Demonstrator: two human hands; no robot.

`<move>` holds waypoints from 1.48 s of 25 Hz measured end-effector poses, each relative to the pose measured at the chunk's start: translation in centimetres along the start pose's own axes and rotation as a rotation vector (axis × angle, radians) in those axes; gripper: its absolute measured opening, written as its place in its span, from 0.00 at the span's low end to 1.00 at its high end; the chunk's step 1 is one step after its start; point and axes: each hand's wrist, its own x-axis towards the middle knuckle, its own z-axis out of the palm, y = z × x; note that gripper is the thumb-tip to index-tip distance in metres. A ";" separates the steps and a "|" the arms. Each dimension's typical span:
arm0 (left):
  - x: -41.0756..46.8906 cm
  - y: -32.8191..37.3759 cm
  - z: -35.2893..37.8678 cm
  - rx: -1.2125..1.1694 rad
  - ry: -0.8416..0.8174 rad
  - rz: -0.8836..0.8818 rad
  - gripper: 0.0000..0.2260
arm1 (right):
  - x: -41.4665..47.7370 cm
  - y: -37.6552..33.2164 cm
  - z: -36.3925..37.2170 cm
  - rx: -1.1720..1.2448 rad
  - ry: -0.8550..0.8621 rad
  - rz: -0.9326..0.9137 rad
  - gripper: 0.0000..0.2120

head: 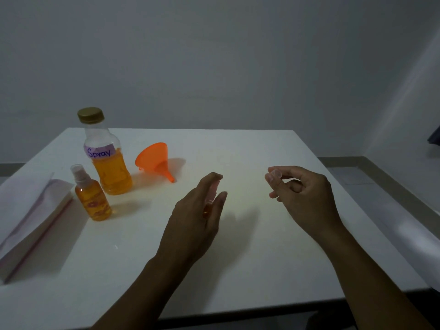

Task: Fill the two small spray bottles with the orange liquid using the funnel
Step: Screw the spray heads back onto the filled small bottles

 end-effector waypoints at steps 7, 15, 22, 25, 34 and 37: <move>0.4 -0.1 0.7 0.113 0.034 0.035 0.10 | 0.2 0.0 -0.9 0.018 0.041 0.015 0.13; 0.4 -0.4 1.1 0.182 0.062 -0.033 0.11 | 0.2 -0.1 -1.2 0.028 0.048 -0.001 0.12; -0.3 -0.6 0.6 -0.024 -0.115 -0.078 0.13 | -0.2 -0.9 -0.5 0.131 -0.037 -0.013 0.13; -0.4 -0.3 0.0 -0.110 -0.242 0.007 0.15 | -0.6 -1.5 0.4 0.208 -0.124 -0.021 0.11; -0.4 -0.1 -0.6 -0.199 -0.166 0.060 0.16 | -1.0 -2.2 1.5 0.247 -0.300 -0.051 0.12; -0.7 0.1 -0.5 -0.191 -0.117 0.070 0.16 | -1.1 -2.5 2.1 0.243 -0.298 -0.063 0.12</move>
